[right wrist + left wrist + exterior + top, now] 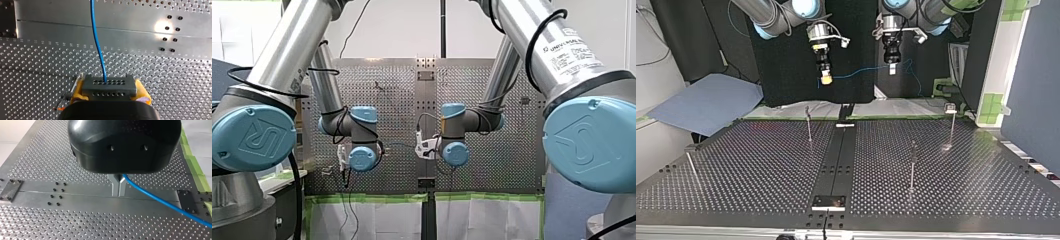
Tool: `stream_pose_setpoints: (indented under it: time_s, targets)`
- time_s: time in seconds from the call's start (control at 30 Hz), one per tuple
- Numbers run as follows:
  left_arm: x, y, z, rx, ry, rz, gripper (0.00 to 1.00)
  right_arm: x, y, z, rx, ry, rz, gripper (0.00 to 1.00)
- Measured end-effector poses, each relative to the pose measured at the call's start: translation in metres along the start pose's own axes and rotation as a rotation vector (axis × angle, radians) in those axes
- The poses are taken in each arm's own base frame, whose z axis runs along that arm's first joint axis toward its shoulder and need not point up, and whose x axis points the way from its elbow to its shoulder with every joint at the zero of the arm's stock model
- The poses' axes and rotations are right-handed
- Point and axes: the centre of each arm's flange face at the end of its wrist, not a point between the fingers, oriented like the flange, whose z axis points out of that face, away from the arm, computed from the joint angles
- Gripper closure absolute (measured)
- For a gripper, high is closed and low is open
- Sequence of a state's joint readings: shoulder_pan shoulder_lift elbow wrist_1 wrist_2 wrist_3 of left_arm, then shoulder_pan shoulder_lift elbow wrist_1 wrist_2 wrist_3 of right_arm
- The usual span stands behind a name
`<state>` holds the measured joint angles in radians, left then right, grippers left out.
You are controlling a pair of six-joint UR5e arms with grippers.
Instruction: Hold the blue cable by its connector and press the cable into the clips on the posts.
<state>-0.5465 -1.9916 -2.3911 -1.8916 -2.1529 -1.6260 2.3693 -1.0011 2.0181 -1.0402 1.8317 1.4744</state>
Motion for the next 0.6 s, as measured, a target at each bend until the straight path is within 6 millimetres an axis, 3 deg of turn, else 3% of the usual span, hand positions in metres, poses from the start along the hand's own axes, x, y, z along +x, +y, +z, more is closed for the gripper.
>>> stream_pose_setpoints:
  time_s: [0.43,0.6]
  targets:
    - [0.000,0.000,0.000,0.000,0.001,0.001,1.00,0.000,0.000,0.000,0.000,0.000,0.000,1.00]
    - [0.012,0.009,-0.002,-0.022,0.045,0.039,1.00,0.000,0.000,0.000,0.001,0.000,0.000,1.00]
